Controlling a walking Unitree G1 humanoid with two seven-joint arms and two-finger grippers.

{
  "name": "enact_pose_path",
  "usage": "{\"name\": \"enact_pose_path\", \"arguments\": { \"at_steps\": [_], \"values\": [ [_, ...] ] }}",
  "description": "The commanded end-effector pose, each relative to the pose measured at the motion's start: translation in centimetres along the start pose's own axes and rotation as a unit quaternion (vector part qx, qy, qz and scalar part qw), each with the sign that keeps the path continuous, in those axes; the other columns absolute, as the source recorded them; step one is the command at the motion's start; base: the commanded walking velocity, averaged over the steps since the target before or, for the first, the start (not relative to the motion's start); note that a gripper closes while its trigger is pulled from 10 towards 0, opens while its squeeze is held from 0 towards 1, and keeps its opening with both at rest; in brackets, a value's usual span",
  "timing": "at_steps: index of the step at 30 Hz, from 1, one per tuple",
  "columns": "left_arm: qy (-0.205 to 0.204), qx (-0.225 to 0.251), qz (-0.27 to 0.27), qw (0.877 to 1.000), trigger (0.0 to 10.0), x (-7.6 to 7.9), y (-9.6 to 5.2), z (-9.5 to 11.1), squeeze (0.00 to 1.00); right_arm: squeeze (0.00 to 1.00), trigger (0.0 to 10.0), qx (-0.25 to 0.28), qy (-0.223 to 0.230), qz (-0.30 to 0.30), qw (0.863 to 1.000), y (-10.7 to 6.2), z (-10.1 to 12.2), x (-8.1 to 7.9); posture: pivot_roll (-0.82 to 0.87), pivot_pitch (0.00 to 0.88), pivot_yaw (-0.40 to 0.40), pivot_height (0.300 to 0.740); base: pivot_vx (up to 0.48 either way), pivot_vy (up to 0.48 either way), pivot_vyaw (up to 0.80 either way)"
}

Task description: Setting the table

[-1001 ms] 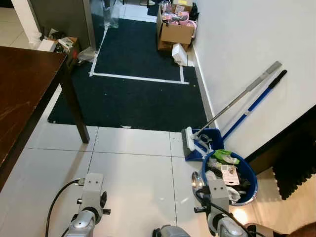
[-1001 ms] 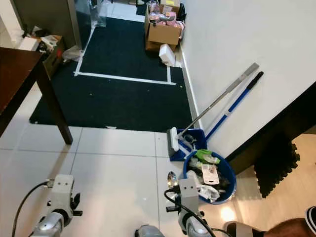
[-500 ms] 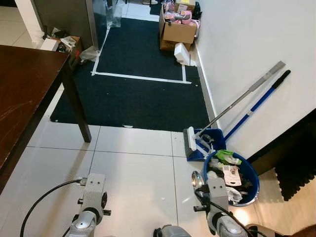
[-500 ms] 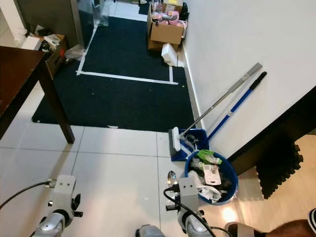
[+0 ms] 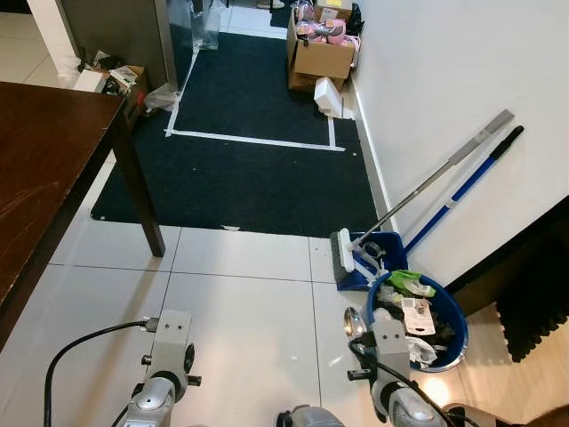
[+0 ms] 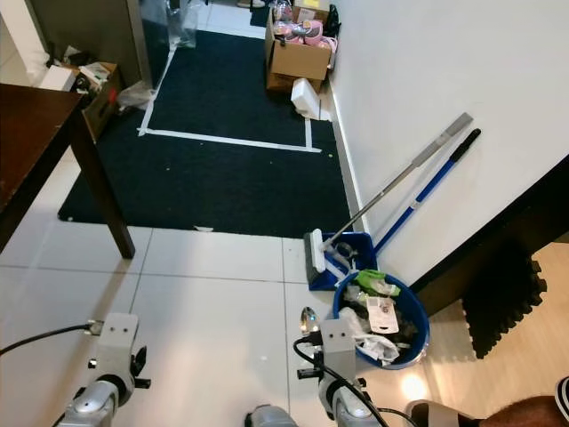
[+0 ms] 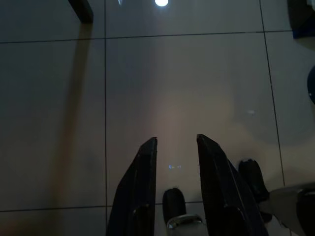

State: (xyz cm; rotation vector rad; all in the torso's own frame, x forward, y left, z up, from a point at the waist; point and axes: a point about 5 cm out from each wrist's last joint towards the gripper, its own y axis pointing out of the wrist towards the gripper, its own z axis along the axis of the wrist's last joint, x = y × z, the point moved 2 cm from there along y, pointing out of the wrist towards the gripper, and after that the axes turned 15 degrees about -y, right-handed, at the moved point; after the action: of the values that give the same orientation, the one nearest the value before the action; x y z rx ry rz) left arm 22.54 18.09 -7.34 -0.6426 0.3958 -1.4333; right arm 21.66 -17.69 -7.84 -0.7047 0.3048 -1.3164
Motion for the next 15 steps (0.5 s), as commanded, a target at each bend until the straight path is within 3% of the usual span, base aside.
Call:
{"name": "enact_pose_path", "arguments": {
  "at_steps": [1, 5, 6, 7, 15],
  "values": [
    [0.002, -0.015, 0.002, 1.0, 10.0, 0.07, -0.1, -0.63, 0.0, 0.0, 0.0, -0.005, 0.018, -0.001, 1.0, -0.08, -0.27, 0.17, 0.06, 0.047, -0.056, 0.74, 0.0, 0.0, 0.0],
    [0.001, -0.015, 0.002, 1.0, 10.0, 0.03, -0.11, -0.64, 0.0, 0.0, 0.0, -0.005, 0.015, -0.003, 1.0, -0.03, -0.19, 0.2, 0.06, 0.046, -0.057, 0.74, 0.0, 0.0, 0.0],
    [0.001, -0.016, 0.002, 1.0, 10.0, 0.0, -0.13, -0.68, 0.0, 0.0, 9.5, -0.009, 0.009, -0.006, 1.0, -0.01, -0.22, 0.23, 0.06, 0.045, -0.057, 0.74, 0.0, 0.0, 0.0],
    [0.001, -0.016, 0.003, 1.0, 10.0, -0.01, -0.15, -0.72, 0.0, 0.0, 10.0, -0.01, 0.007, -0.006, 1.0, 0.0, -0.23, 0.23, 0.06, 0.045, -0.057, 0.74, 0.0, 0.0, 0.0],
    [0.002, -0.017, 0.001, 1.0, 10.0, 0.11, -0.16, -0.81, 0.0, 0.0, 10.0, -0.009, 0.008, -0.001, 1.0, 0.05, -0.14, 0.14, 0.06, 0.044, -0.055, 0.74, 0.0, 0.0, 0.0]
  ]
}}
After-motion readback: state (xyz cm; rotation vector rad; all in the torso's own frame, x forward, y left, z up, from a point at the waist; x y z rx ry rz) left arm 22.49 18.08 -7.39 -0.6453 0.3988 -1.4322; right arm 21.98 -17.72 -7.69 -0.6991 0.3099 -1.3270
